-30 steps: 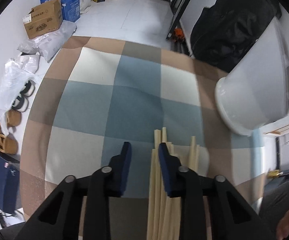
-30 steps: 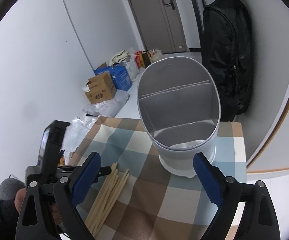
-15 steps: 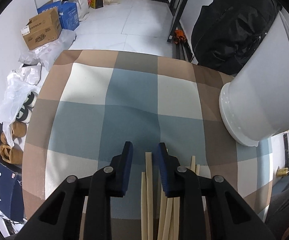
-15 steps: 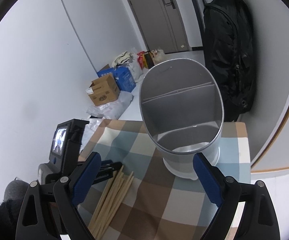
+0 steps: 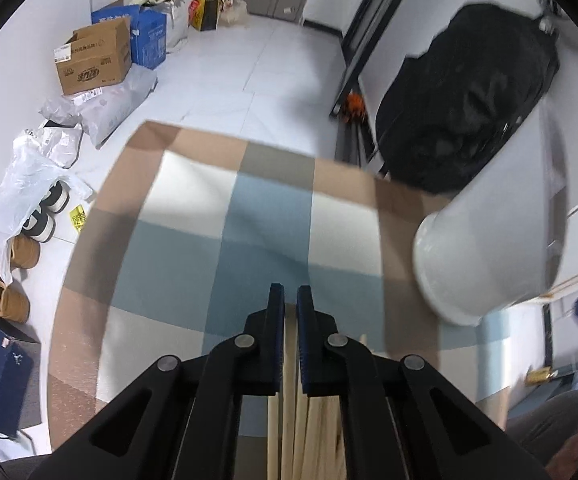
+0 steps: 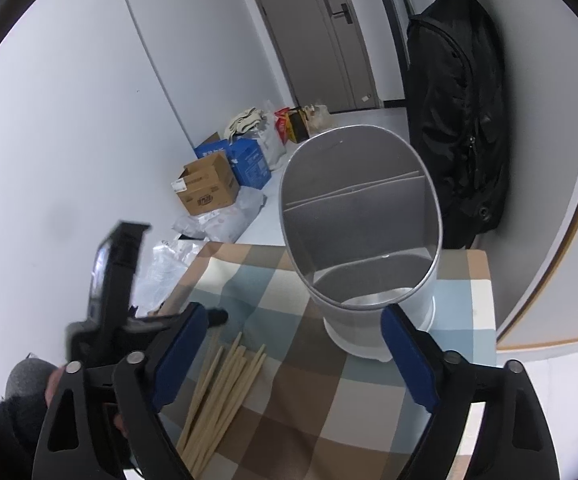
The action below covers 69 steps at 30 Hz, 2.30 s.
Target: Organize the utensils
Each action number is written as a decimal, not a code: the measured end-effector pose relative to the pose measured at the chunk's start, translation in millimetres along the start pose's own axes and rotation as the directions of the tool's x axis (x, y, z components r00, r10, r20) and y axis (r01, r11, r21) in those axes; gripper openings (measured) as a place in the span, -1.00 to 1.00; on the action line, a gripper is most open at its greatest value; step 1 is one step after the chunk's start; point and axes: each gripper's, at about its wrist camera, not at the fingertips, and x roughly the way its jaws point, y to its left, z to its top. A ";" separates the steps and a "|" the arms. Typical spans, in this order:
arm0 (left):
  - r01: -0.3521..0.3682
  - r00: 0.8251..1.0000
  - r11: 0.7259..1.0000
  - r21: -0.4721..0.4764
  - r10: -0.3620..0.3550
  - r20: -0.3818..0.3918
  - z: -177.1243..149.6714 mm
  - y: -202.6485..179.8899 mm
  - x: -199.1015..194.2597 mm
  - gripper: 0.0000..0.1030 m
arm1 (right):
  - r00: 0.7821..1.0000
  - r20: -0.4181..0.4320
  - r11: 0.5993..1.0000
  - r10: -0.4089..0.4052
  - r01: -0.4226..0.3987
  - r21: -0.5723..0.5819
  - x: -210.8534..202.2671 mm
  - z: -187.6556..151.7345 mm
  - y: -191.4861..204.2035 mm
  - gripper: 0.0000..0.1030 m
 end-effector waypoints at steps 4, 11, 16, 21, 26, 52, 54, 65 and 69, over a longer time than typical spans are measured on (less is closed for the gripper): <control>0.030 0.998 0.999 -0.018 -0.029 0.050 -1.4 -2.1 -17.9 -0.96 | 0.999 -0.031 0.999 0.042 -0.042 -0.003 4.9 -4.0 3.3 0.41; 0.090 0.989 0.995 -0.036 -0.085 0.124 -1.1 9.6 -43.1 -0.96 | 0.976 -0.127 0.983 0.178 -0.172 0.058 19.7 -10.9 13.1 0.35; 0.121 0.983 0.992 -0.047 -0.113 0.145 -5.2 23.0 -53.2 -0.96 | 0.953 -0.220 0.978 0.209 -0.199 0.065 39.9 -15.5 33.1 0.16; 0.152 0.977 0.986 -0.072 -0.138 0.163 -6.8 38.9 -61.4 -0.96 | 0.933 -0.307 0.982 0.189 -0.178 0.066 77.3 -16.1 49.1 -0.06; 0.188 0.968 0.978 -0.094 -0.169 0.184 -7.4 49.7 -69.5 -0.96 | 0.895 -0.423 0.990 0.140 -0.125 0.063 124.7 -16.6 57.5 -0.34; 0.245 0.954 0.957 -0.152 -0.210 0.214 -5.2 71.1 -80.4 -0.96 | 0.851 -0.517 0.995 -0.095 0.085 -0.042 177.0 -16.7 71.6 -1.00; 0.248 0.953 0.957 -0.150 -0.213 0.215 -5.1 70.0 -80.7 -0.96 | 0.864 -0.497 0.997 -0.078 0.074 -0.027 174.1 -12.8 71.1 -1.00; 0.238 0.958 0.955 -0.177 -0.201 0.204 -6.9 73.1 -78.4 -0.96 | 0.832 -0.554 0.999 0.036 -0.013 0.045 176.1 -12.1 68.5 -0.92; 0.233 0.960 0.956 -0.176 -0.197 0.200 -7.6 72.7 -77.8 -0.96 | 0.819 -0.574 1.000 -0.021 0.021 -0.007 186.6 -13.7 74.4 -0.71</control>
